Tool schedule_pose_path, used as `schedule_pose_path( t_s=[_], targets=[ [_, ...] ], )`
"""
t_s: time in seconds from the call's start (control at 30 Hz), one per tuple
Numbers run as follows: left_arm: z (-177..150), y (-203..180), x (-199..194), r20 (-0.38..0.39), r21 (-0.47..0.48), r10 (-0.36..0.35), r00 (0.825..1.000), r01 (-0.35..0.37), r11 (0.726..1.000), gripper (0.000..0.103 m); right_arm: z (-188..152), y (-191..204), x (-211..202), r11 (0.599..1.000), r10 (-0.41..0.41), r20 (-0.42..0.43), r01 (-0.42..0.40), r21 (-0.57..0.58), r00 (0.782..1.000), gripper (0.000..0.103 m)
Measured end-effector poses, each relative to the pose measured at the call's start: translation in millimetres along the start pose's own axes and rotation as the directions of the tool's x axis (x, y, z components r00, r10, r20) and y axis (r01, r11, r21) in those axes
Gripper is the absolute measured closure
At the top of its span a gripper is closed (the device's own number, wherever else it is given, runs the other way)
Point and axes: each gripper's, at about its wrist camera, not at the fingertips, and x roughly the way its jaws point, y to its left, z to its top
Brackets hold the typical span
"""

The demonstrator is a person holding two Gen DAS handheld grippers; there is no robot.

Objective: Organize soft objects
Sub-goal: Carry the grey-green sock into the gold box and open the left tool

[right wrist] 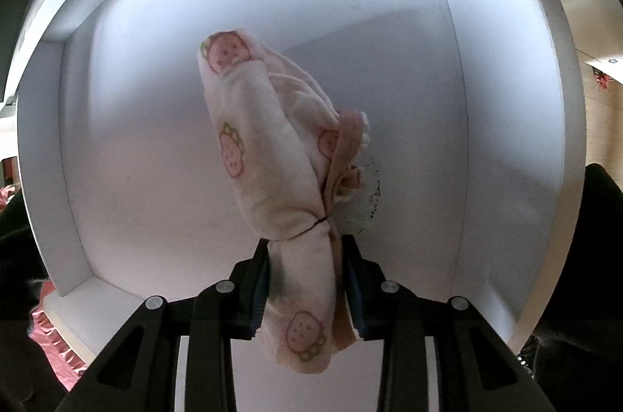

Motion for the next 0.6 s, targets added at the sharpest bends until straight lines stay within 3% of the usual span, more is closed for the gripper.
schedule_pose_path(
  t_s=[0.3, 0.6],
  targets=[
    [57, 4, -69, 0.166, -0.062, -0.048, 0.985, 0.059, 0.996, 0.071, 2, 1, -1, 1.000, 0.001, -0.006, -0.001, 0.002, 1.000, 0.069],
    [159, 71, -93, 0.215, -0.174, 0.100, 0.971, -0.063, 0.983, 0.071, 3, 3, 1, 1.000, 0.000, -0.009, 0.000, -0.001, 1.000, 0.069]
  ],
)
